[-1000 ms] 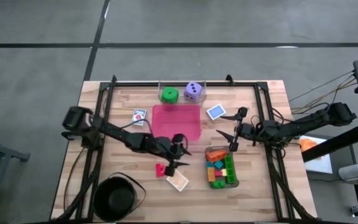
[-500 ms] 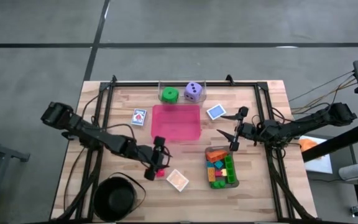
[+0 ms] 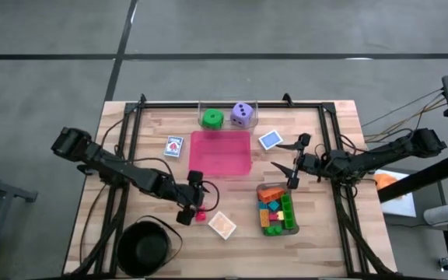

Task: Pick & Place Toys
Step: Put the big red game piece into the black bin, then put the right blue game card into the red bin

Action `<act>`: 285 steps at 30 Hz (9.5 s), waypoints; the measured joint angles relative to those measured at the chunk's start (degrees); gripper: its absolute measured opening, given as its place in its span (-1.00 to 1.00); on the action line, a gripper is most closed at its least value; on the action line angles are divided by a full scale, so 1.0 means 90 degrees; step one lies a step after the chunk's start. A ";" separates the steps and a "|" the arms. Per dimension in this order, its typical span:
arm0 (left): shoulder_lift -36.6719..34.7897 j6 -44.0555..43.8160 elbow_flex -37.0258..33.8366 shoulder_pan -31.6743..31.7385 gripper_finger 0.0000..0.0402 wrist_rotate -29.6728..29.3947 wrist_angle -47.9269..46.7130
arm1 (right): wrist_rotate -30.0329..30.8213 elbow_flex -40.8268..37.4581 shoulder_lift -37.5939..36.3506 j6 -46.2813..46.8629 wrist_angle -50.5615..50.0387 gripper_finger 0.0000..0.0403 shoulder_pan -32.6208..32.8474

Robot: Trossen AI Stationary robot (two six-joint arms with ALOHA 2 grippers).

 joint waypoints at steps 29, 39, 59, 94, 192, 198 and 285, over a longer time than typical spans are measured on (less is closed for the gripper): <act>0.0639 0.1405 0.0340 -0.0623 0.85 0.0036 -0.1278 | -0.0002 0.0000 0.0012 0.0019 -0.0007 0.40 0.0000; 0.1107 0.1973 0.0552 -0.0625 0.85 0.0017 -0.1274 | -0.0004 0.0000 0.0012 0.0019 -0.0010 0.40 0.0000; 0.1835 0.2647 0.1081 -0.0616 0.77 0.0162 -0.1745 | -0.0005 0.0000 0.0015 0.0019 -0.0066 0.40 0.0000; 0.1548 0.2617 0.1239 -0.0615 -0.87 -0.0484 -0.2299 | -0.0004 0.0000 0.0015 0.0024 -0.0101 0.40 0.0000; 0.4270 0.1117 0.5275 0.1266 0.34 0.0347 0.0380 | -0.0165 -0.0002 0.0000 0.0097 -0.0102 0.40 -0.0007; 0.4265 0.0940 0.4950 0.1259 0.34 0.0306 0.0400 | -0.0166 -0.0002 0.0000 0.0095 -0.0102 0.40 -0.0007; -0.2465 0.0722 -0.2462 0.1269 0.34 -0.1863 0.3975 | 0.0700 0.6436 0.5327 0.1561 -1.0780 0.40 -0.1513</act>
